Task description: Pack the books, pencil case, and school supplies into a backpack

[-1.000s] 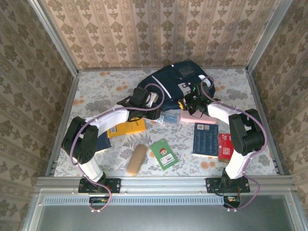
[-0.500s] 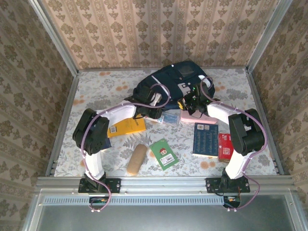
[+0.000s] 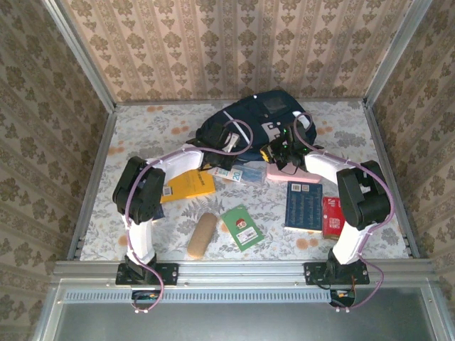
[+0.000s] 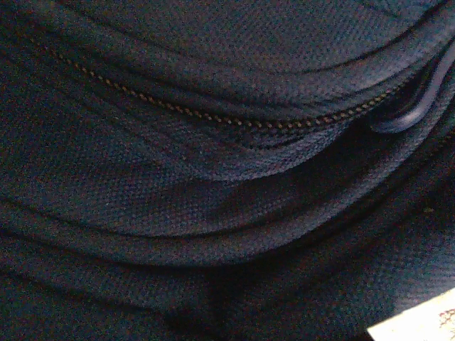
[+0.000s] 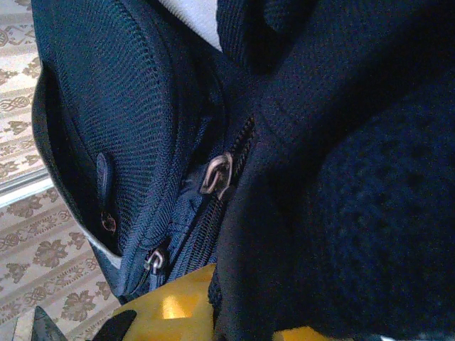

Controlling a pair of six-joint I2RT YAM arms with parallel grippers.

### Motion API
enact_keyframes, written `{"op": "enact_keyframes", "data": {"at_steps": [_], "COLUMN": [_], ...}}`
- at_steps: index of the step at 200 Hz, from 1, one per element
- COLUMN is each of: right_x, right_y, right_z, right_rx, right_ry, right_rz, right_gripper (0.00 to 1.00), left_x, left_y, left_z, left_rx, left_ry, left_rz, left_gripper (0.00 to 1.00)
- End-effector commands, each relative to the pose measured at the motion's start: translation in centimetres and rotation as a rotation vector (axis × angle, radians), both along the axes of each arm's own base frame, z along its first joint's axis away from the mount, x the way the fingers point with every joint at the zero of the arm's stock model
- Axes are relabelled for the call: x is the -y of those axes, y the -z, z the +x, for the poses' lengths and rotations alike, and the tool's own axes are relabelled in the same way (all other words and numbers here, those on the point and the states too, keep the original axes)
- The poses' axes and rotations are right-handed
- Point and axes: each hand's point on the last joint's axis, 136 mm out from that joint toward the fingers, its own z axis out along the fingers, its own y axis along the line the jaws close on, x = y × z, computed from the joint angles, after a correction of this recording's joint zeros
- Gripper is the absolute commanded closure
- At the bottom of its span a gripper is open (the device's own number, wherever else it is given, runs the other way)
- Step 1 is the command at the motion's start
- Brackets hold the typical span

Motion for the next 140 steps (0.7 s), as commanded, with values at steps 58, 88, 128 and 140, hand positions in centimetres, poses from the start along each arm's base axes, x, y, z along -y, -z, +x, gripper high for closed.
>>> {"op": "enact_keyframes", "data": {"at_steps": [58,88,128,140], "right_x": [2.8,3.3,5.2,6.2], "right_y": [-3.4,-3.6,-3.8,-3.7], "right_z": [1.2,1.4,2.2,2.5], "right_rx": [0.092,0.096,0.109,0.097], "right_ry": [-0.014,-0.007,0.000,-0.007], "right_rz": [-0.083,-0.078,-0.127,-0.195], "right_gripper": [1.00,1.00,1.00,1.00], "left_x": [-5.7,-6.4,-8.5,-8.8], "left_y": [-1.6,-1.6,-1.3,-1.6], "left_z": [1.7,1.3,1.8,1.9], "left_rx": [0.048,0.036,0.017,0.014], "left_ry": [-0.116,-0.111,-0.160,-0.172], "left_rz": [0.043,0.050,0.058,0.044], "left_gripper": [1.00,1.00,1.00,1.00]}}
